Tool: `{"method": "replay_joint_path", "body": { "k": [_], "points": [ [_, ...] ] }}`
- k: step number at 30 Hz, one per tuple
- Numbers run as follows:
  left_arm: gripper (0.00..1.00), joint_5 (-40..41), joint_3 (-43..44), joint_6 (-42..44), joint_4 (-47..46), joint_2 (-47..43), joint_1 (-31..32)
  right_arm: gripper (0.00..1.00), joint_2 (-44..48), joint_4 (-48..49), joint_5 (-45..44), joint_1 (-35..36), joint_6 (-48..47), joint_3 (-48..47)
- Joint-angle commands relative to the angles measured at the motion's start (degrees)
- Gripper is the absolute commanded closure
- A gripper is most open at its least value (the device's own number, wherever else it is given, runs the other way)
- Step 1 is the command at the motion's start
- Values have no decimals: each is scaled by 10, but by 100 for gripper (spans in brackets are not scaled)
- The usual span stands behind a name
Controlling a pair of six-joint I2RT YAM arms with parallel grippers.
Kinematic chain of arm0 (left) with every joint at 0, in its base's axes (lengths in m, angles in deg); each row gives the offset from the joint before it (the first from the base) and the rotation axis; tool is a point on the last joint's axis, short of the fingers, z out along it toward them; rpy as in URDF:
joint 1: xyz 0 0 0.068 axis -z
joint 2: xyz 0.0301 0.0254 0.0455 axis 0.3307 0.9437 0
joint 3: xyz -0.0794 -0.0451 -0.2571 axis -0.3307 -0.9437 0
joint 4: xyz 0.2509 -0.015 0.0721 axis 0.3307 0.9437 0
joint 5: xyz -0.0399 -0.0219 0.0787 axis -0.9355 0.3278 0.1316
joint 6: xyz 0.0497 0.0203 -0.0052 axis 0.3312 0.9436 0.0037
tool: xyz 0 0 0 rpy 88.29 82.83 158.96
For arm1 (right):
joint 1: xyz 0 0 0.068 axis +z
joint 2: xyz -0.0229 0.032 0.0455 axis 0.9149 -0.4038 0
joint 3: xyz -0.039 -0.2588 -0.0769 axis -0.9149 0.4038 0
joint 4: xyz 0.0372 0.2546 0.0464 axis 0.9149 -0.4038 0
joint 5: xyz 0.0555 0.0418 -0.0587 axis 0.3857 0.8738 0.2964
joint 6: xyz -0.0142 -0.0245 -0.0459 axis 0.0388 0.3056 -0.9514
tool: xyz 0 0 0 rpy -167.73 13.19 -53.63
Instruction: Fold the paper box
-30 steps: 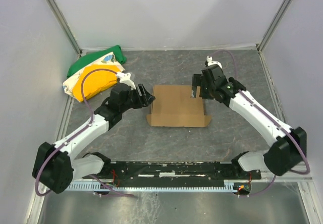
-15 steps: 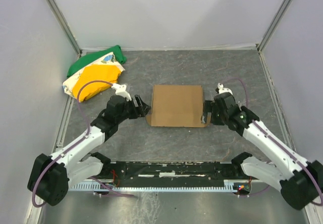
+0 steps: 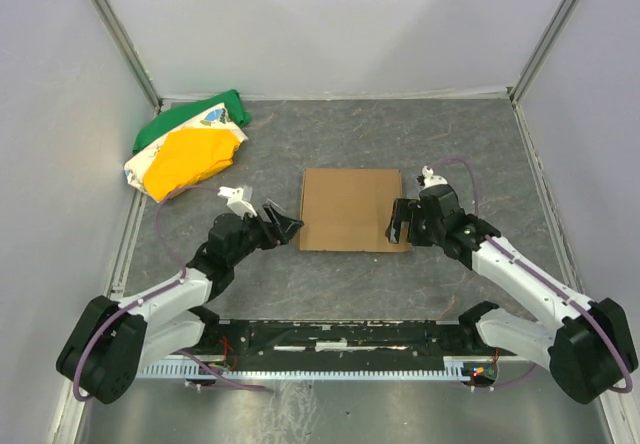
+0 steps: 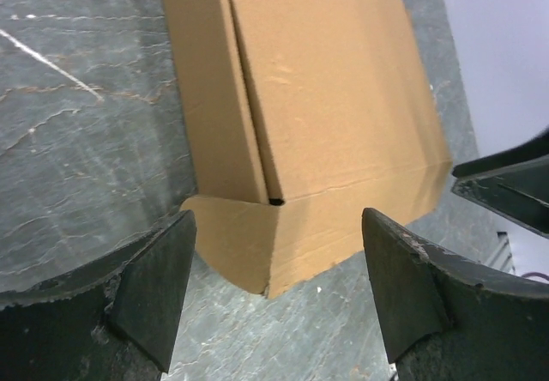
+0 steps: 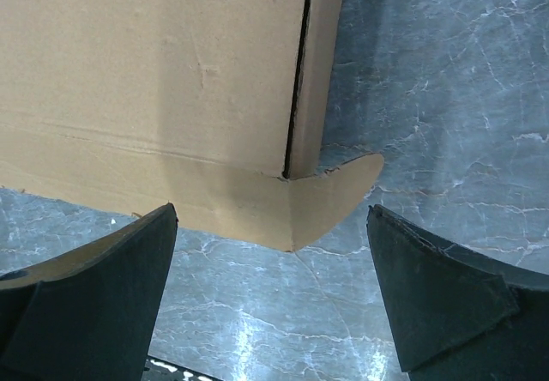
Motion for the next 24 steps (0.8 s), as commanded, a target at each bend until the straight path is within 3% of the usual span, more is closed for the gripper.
{"method": "replay_joint_path", "body": {
  "k": [1, 13, 24],
  "points": [
    [16, -44, 33, -23, -51, 12, -2, 0, -24, 24, 17, -2, -14, -26],
    [19, -101, 79, -3, -39, 87, 0, 1, -61, 7, 22, -1, -51, -27],
    [22, -155, 121, 23, 56, 137, 4, 1, -59, -5, 74, -1, -51, -37]
  ]
}}
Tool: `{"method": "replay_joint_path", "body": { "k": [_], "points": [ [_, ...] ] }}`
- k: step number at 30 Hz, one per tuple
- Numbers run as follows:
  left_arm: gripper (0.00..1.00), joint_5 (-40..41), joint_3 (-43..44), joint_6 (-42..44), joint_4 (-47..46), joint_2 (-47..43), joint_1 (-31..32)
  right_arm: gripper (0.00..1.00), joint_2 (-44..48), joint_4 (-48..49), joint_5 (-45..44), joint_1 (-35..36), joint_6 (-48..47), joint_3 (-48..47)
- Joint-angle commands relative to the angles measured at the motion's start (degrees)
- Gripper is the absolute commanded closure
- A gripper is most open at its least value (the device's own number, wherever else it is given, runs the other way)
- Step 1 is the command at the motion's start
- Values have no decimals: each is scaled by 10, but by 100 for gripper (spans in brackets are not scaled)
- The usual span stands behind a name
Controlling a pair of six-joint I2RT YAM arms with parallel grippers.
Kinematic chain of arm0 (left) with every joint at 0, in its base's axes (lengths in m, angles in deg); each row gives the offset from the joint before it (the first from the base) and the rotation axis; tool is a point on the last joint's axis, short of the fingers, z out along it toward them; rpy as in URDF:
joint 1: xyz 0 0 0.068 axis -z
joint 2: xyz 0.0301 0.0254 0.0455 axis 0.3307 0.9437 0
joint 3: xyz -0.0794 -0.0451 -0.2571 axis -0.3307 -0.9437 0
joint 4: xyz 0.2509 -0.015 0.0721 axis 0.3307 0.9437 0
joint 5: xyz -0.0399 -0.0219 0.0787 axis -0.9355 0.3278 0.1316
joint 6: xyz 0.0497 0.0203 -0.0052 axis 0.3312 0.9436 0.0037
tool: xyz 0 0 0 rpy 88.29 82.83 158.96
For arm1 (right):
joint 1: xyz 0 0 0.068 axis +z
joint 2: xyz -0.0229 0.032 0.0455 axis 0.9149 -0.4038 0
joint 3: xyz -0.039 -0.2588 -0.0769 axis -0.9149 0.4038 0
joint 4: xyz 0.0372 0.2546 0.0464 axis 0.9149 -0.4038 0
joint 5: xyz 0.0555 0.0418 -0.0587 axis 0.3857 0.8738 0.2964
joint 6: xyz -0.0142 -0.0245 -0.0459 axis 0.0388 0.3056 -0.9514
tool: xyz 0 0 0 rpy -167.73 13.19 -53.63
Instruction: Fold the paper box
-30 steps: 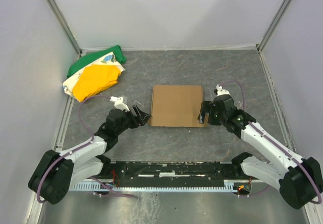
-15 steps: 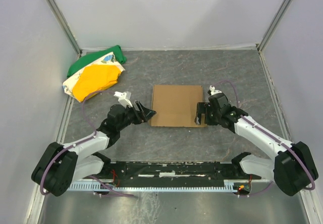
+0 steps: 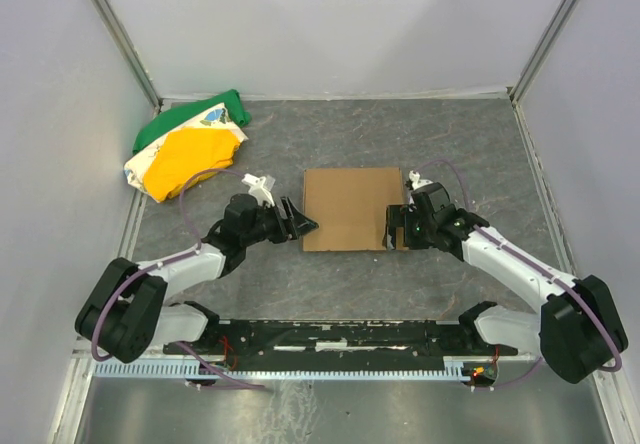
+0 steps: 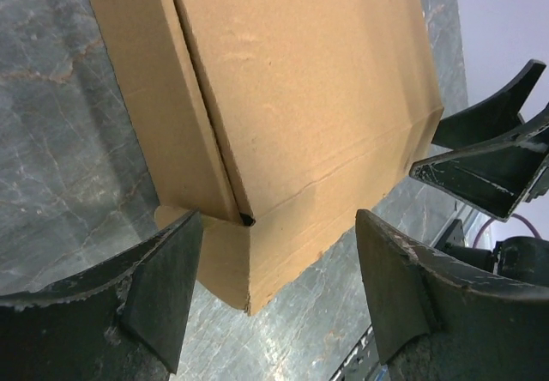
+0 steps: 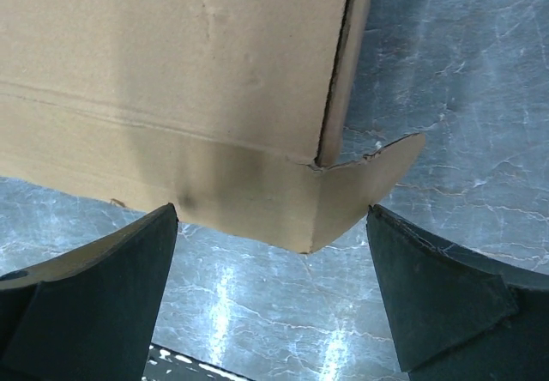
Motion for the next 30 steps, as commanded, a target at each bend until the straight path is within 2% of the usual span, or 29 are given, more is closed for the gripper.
{"method": "replay_joint_path", "body": {
  "k": [1, 10, 16, 21, 26, 30],
  "points": [
    [22, -34, 19, 18, 25, -2, 4, 0, 20, -3, 32, -1, -3, -29],
    [22, -46, 54, 17, 88, -24, 4, 3, 51, -50, 69, 0, 6, -66],
    [22, -31, 64, 50, 142, -24, 5, 1, 27, -86, -26, 0, -17, -78],
    [22, -13, 61, 66, 171, -30, 5, 1, -2, -86, -41, -1, -13, -77],
    [22, -10, 53, 61, 157, -26, 4, 1, -9, -62, -26, 0, -6, -65],
    [22, -17, 41, 47, 111, -17, 4, 1, -18, -18, -12, 0, -6, -48]
  ]
}}
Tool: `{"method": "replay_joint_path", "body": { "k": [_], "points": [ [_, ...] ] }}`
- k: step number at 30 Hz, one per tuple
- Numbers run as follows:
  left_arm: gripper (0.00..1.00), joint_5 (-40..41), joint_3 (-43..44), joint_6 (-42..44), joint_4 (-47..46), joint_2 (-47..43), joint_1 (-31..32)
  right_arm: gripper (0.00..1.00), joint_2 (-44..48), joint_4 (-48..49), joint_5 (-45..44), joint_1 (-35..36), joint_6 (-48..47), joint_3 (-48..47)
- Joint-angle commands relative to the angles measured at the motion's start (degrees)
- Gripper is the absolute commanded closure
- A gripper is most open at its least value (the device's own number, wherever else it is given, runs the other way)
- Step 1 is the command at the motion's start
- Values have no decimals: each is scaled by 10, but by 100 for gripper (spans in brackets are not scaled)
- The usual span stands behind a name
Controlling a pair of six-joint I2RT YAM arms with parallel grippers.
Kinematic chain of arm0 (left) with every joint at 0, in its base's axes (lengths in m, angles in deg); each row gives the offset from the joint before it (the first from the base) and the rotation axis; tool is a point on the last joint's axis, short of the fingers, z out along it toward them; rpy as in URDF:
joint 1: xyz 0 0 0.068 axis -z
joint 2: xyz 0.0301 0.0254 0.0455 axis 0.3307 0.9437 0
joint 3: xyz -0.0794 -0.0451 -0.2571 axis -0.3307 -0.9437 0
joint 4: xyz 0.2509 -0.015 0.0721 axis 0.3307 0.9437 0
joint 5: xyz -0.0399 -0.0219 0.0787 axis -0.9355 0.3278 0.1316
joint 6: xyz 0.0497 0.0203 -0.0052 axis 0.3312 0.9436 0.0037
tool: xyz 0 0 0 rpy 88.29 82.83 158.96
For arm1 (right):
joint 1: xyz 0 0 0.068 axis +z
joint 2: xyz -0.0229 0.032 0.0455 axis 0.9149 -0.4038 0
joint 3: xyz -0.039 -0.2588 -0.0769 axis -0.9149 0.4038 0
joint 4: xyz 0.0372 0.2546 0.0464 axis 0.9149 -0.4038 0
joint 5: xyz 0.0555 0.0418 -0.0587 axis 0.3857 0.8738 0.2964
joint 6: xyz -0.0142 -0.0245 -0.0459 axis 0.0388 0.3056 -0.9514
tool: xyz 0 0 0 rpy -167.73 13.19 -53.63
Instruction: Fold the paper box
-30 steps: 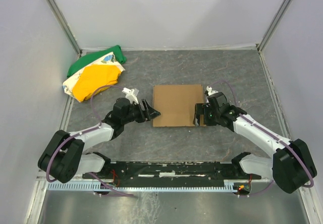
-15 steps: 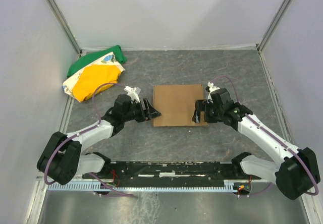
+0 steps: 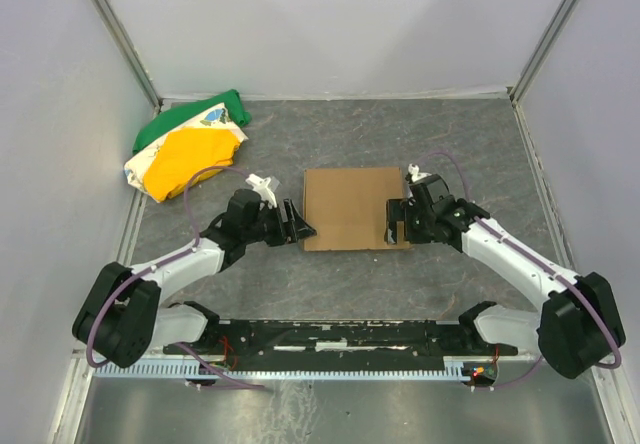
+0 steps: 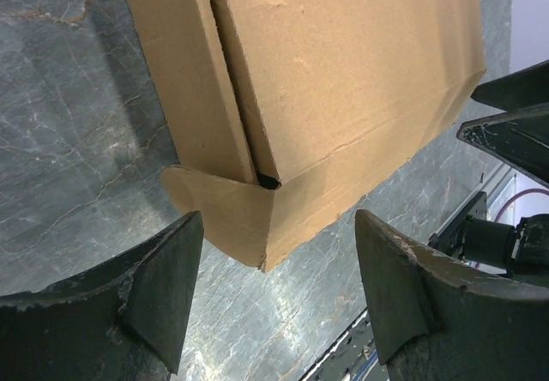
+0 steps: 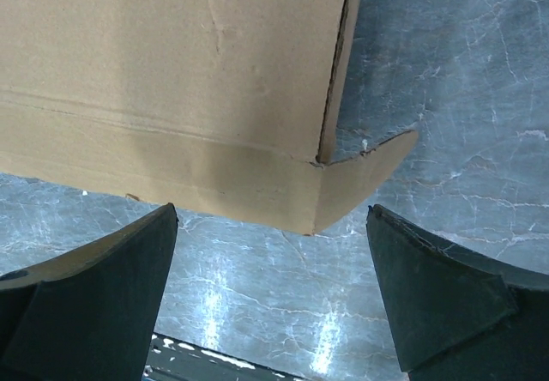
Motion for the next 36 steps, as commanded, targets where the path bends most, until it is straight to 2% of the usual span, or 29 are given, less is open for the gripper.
{"method": "replay_joint_path", "body": {
  "k": [1, 10, 19, 33, 36],
  "points": [
    [22, -8, -9, 7, -66, 1, 3, 1, -7, 63, 10, 0, 1, 14],
    [23, -61, -3, -28, -119, 37, 11, 1, -22, 110, 83, 0, 18, 26],
    [23, -89, 3, -57, -115, 12, 18, 1, 32, 63, 106, 0, 41, 1],
    [23, -132, 63, -65, -43, 8, 18, 1, 23, -1, 111, 0, 37, -33],
    [23, -126, 79, -45, -3, 9, 17, 0, 18, -27, 97, 0, 31, -46]
  ]
}}
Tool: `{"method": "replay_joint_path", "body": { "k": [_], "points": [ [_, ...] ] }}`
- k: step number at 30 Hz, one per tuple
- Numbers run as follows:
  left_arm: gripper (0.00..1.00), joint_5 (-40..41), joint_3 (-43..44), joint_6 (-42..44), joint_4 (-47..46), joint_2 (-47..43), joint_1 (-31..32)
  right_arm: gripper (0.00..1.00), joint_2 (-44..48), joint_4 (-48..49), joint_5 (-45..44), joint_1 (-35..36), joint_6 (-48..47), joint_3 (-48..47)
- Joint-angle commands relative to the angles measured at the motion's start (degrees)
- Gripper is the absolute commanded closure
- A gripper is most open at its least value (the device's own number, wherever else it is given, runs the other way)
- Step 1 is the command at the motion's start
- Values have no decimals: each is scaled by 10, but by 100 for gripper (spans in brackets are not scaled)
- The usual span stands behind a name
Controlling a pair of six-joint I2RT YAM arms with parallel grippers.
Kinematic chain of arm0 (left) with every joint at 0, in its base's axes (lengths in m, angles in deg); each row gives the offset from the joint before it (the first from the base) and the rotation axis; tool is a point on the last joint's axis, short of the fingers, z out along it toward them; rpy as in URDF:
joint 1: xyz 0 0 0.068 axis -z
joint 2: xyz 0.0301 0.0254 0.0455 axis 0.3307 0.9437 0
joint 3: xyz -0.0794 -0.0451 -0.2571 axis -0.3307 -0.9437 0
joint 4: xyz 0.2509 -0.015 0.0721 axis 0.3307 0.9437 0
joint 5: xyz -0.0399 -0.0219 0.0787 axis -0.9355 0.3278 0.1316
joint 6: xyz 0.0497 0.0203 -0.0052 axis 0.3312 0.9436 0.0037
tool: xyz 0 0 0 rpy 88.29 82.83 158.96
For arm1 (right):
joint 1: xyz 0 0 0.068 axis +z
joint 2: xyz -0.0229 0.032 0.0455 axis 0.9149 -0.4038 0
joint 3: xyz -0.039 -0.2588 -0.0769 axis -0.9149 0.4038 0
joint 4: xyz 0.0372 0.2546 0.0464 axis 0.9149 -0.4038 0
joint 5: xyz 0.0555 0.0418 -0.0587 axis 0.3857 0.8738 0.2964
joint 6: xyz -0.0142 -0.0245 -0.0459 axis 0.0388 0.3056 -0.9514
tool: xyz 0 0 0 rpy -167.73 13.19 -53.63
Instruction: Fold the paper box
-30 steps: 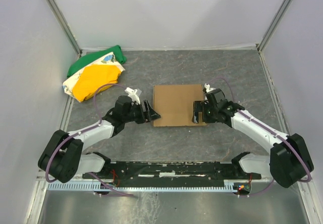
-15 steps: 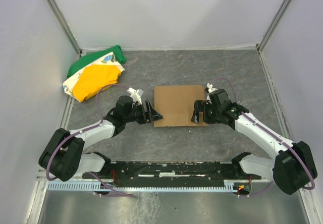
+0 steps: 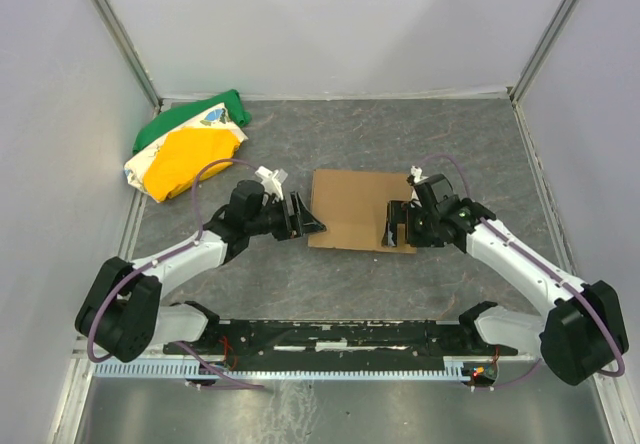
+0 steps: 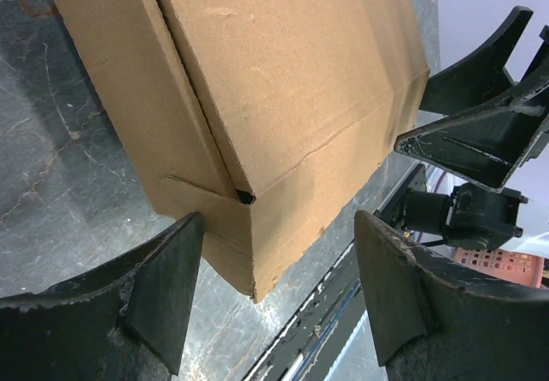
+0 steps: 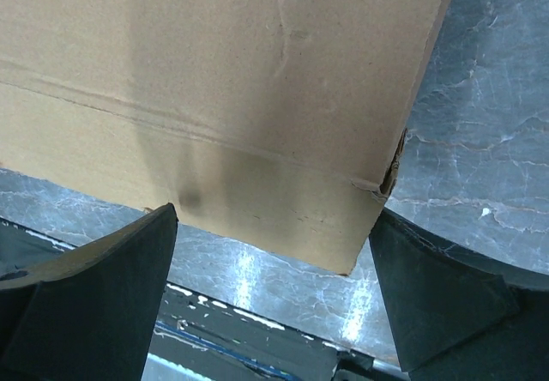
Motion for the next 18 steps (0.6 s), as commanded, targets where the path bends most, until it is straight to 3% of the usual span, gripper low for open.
{"method": "replay_joint_path", "body": {
  "k": [1, 13, 18],
  "points": [
    [23, -49, 47, -5, 29, -11, 8, 0, -4, -8, 17, 4, 0, -47],
    [24, -41, 75, 30, 125, -23, 0, 2, -4, -56, 2, 3, -4, -73],
    [25, -51, 72, 25, 124, -26, -9, 4, -14, -44, 19, 3, 2, -67]
  ]
}}
